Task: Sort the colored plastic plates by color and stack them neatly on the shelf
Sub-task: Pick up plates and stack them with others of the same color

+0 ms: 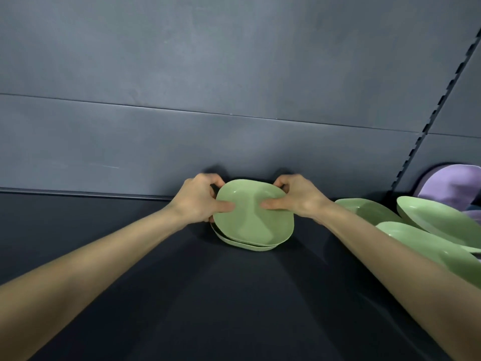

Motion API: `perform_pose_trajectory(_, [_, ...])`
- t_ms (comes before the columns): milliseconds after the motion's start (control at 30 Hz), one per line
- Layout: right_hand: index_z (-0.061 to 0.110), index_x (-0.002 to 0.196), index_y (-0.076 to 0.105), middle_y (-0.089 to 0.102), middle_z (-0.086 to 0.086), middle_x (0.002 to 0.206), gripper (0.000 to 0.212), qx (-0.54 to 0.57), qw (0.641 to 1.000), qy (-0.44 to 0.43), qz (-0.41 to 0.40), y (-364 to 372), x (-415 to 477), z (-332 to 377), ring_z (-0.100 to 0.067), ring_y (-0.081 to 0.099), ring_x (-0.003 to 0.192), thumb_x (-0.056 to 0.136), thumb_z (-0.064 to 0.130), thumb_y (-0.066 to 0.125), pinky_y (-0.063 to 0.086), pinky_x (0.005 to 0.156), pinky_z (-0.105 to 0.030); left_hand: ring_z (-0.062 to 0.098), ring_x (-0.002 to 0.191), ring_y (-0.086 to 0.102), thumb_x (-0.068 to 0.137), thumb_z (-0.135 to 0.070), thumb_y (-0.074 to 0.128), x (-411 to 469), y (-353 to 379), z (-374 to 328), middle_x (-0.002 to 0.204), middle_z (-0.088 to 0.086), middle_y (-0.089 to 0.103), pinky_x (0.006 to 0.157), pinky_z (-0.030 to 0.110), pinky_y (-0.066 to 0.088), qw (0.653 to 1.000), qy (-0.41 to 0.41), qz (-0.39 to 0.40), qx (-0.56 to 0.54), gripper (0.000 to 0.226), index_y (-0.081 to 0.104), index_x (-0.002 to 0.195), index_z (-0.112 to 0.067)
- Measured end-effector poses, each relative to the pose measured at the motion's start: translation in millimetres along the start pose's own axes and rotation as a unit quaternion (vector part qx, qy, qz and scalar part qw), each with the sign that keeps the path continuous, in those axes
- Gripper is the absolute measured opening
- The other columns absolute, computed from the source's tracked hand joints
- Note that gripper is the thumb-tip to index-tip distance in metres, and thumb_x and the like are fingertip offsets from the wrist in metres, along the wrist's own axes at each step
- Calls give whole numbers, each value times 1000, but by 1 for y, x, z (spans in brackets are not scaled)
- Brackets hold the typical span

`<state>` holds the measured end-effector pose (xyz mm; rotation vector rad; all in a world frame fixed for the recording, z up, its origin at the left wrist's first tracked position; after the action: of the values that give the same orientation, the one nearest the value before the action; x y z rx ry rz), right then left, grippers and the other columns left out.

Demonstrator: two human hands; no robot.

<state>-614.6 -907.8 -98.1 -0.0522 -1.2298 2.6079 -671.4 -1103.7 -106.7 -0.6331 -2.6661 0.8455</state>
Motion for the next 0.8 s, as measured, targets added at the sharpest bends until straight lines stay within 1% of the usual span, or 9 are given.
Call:
perform_pose_trajectory(100, [12, 82, 62, 53, 7, 65, 30, -32, 999, -14, 4, 7, 2, 2, -7, 50, 60, 67, 27, 83, 38, 48, -12, 6, 35, 46, 69, -14, 80, 2, 0, 6, 52, -1, 56, 39, 16, 39, 999, -7, -3, 32, 25, 64, 87, -10])
perform_pose_trajectory(200, [8, 86, 65, 57, 3, 71, 32, -57, 998, -25, 1, 11, 3, 2, -13, 53, 68, 68, 27, 83, 43, 60, -24, 1, 39, 43, 67, -18, 81, 3, 2, 11, 49, -6, 51, 43, 12, 35, 998, -1, -12, 61, 24, 66, 84, -12])
perform_pose_trajectory(300, [10, 91, 65, 54, 3, 78, 35, -104, 994, -36, 2, 14, 4, 3, -15, 51, 76, 69, 31, 82, 42, 66, -27, 3, 46, 43, 68, -19, 81, 2, 3, 11, 49, -7, 47, 42, 10, 32, 997, 8, -11, 79, 22, 67, 83, -13])
perform_pose_trajectory(400, [13, 96, 65, 49, 2, 92, 37, -148, 988, -51, 11, 15, 5, 4, -15, 49, 86, 70, 34, 81, 44, 74, -28, 6, 53, 49, 68, -22, 82, 2, 6, 13, 55, -6, 55, 44, 9, 36, 996, 3, 1, 95, 24, 68, 84, -12])
perform_pose_trajectory(467, [13, 100, 66, 47, 5, 89, 39, -156, 986, -55, 20, 16, 3, 3, -14, 48, 87, 71, 35, 80, 46, 78, -29, 7, 56, 51, 67, -23, 82, 2, 8, 14, 60, -5, 59, 45, 9, 37, 995, -2, 7, 103, 25, 68, 83, -11])
perform_pose_trajectory(567, [15, 102, 66, 45, 12, 80, 39, -168, 983, -58, 38, 15, 2, 2, -14, 51, 85, 73, 37, 78, 47, 78, -31, 12, 59, 57, 67, -23, 82, 2, 10, 12, 69, 3, 66, 53, 19, 45, 992, -8, 12, 122, 27, 67, 82, -6])
perform_pose_trajectory(600, [16, 103, 66, 46, 12, 79, 39, -178, 981, -59, 43, 14, 2, 2, -14, 52, 86, 73, 39, 77, 48, 79, -32, 13, 55, 58, 67, -23, 81, 2, 9, 11, 69, 7, 68, 54, 23, 48, 991, -9, 19, 132, 27, 67, 81, -4])
perform_pose_trajectory(700, [17, 106, 64, 47, 10, 84, 42, -213, 974, -59, 58, 13, 0, 5, -16, 53, 91, 75, 44, 74, 49, 84, -36, 10, 38, 56, 70, -23, 78, 2, 6, 5, 62, 11, 69, 52, 23, 51, 985, -12, 60, 164, 28, 67, 79, 2])
perform_pose_trajectory(800, [16, 117, 59, 49, 2, 100, 49, -240, 966, -57, 70, 10, -6, 7, -21, 52, 101, 79, 45, 69, 46, 90, -37, 18, 54, 62, 72, -33, 75, 1, 0, 0, 67, 8, 69, 62, 31, 54, 974, -7, 76, 215, 38, 67, 83, 2])
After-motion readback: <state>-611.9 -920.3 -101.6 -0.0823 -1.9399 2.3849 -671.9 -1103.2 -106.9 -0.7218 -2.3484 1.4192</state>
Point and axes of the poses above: each hand's wrist, its own x-axis towards the middle knuckle, its own y-axis out of the palm, z = x × y, the point moved 3 cm from there along x, towards the middle knuckle
